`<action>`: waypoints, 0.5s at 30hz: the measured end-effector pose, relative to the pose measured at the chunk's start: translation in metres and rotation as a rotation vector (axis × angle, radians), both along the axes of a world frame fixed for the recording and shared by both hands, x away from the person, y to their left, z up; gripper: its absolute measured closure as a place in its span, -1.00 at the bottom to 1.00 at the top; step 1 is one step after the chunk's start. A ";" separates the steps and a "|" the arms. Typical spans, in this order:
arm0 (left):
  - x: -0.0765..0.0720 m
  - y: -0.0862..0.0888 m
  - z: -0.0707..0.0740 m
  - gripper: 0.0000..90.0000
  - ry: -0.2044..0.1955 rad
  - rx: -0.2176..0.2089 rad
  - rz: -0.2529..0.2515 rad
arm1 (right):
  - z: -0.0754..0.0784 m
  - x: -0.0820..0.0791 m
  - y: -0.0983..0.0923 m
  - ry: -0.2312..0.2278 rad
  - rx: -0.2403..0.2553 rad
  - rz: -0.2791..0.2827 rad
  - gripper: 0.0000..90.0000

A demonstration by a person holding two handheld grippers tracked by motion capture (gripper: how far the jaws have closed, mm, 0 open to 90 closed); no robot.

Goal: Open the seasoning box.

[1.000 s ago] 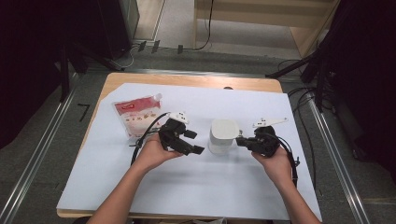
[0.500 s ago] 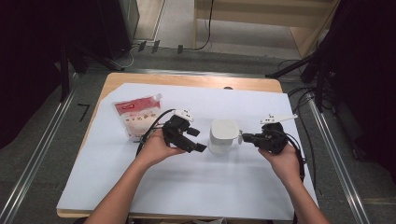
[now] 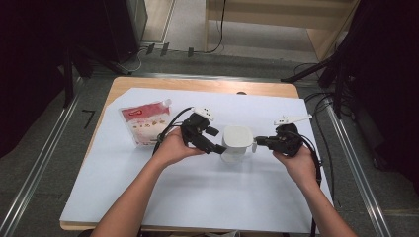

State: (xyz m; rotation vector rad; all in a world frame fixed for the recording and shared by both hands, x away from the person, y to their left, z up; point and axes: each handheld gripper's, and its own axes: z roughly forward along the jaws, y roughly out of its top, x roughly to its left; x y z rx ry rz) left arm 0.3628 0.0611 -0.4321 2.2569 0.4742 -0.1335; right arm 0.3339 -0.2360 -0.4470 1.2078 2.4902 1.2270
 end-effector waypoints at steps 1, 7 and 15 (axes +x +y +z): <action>0.001 -0.001 0.001 -0.62 0.002 0.014 -0.002 | 0.000 0.001 0.000 -0.001 0.003 -0.001 1.00; 0.006 -0.010 -0.002 -0.64 0.011 0.012 -0.019 | 0.000 0.001 0.000 -0.001 0.017 -0.004 1.00; 0.007 -0.019 -0.009 -0.64 -0.005 0.011 -0.015 | 0.000 0.000 0.000 -0.008 0.009 -0.011 1.00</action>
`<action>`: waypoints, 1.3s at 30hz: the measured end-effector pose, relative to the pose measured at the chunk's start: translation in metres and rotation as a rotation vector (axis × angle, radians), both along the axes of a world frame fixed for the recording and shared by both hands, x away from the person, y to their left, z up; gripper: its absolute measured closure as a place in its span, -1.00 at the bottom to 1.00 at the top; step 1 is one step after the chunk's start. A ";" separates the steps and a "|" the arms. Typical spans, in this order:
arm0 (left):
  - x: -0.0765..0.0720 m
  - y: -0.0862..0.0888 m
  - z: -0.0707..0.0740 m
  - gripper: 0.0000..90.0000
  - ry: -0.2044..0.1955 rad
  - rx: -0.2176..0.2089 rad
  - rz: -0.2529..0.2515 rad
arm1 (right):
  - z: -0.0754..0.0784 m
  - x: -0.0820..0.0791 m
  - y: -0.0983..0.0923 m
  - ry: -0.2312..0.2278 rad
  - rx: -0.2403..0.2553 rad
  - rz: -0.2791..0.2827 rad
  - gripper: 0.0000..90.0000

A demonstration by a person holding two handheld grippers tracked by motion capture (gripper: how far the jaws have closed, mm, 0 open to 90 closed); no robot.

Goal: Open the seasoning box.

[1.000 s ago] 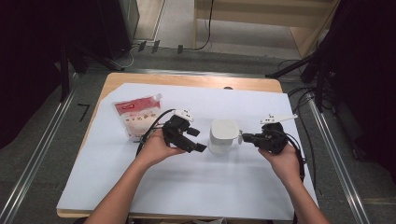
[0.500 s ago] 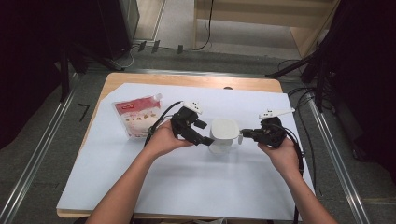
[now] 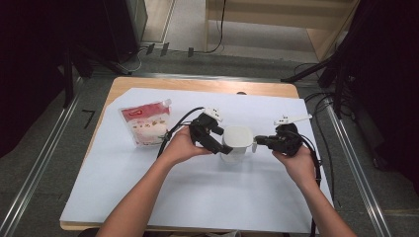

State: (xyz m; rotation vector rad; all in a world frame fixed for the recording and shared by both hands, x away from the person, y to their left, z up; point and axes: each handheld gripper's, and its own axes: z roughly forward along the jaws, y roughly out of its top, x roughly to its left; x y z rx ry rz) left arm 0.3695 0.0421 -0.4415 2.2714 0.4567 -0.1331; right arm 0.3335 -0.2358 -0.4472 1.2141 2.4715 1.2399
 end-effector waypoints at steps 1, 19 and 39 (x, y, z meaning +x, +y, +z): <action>0.001 0.000 -0.001 -0.64 -0.001 0.001 -0.002 | 0.000 0.000 0.000 -0.001 -0.002 0.000 1.00; -0.002 -0.010 -0.003 -0.66 -0.059 0.039 -0.006 | 0.000 -0.001 0.001 -0.003 0.000 -0.011 1.00; -0.005 -0.009 0.009 -0.62 -0.067 0.038 0.016 | 0.000 -0.002 0.002 -0.010 -0.008 -0.017 1.00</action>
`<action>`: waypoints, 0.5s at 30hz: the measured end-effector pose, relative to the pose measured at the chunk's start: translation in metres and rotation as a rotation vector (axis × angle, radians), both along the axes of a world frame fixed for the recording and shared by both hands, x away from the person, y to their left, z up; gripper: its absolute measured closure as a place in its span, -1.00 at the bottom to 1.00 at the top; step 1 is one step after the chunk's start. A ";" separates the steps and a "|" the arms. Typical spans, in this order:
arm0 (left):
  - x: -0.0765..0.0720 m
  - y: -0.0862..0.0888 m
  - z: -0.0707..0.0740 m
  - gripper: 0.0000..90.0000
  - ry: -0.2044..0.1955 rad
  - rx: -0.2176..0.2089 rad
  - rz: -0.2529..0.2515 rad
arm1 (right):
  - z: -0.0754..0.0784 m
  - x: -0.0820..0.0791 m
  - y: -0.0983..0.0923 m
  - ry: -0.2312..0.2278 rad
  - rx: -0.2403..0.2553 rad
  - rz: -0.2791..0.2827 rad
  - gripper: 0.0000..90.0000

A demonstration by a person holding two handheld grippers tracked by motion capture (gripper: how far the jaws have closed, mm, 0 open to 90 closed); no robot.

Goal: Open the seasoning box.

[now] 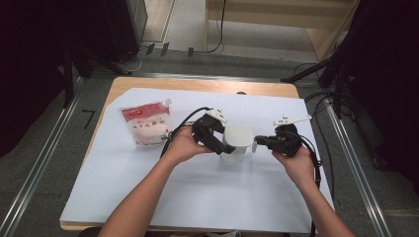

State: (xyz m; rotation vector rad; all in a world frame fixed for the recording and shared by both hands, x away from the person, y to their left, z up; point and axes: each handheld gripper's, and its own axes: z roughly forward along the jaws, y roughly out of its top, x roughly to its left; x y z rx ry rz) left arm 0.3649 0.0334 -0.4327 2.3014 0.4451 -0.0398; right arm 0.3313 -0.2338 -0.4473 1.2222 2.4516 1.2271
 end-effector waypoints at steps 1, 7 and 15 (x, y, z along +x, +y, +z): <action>0.000 -0.001 0.003 -0.61 -0.010 0.018 -0.003 | 0.000 0.000 0.000 0.000 0.000 0.000 1.00; -0.002 -0.006 0.012 -0.60 -0.032 0.075 -0.019 | 0.000 0.000 0.000 -0.001 0.000 0.001 1.00; -0.007 -0.004 0.026 -0.01 -0.032 -0.008 -0.055 | 0.000 0.000 0.001 -0.001 0.005 0.014 1.00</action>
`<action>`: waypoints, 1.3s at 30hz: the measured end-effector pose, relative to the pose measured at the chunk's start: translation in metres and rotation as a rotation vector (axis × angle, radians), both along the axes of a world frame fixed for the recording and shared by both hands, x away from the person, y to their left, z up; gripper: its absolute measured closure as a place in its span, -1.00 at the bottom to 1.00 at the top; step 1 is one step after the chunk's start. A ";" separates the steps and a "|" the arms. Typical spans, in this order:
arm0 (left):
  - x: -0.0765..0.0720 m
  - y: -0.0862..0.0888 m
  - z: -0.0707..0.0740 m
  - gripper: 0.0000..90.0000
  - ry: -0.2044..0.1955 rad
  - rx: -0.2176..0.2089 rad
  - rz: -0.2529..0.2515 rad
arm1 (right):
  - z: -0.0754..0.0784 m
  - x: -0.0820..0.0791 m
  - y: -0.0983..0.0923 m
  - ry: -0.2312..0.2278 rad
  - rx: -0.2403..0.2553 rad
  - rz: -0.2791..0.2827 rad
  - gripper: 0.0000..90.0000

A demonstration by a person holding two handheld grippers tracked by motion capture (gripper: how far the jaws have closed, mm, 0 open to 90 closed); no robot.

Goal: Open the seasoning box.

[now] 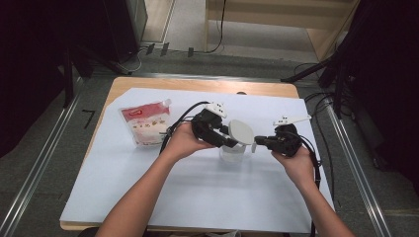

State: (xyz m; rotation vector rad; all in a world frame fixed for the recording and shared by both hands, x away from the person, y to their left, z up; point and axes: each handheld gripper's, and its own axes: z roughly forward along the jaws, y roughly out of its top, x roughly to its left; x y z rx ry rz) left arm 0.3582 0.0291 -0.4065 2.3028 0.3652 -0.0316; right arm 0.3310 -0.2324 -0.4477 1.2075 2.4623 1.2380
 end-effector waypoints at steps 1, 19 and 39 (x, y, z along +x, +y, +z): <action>-0.001 -0.003 -0.002 -0.10 -0.017 0.042 -0.004 | 0.000 -0.001 0.001 -0.006 -0.012 -0.001 1.00; -0.003 -0.007 0.005 0.85 0.070 0.032 -0.122 | 0.000 -0.001 0.000 0.000 -0.006 0.005 1.00; -0.007 -0.035 0.025 0.96 0.091 0.049 -0.135 | -0.001 -0.002 0.000 0.001 0.000 0.000 1.00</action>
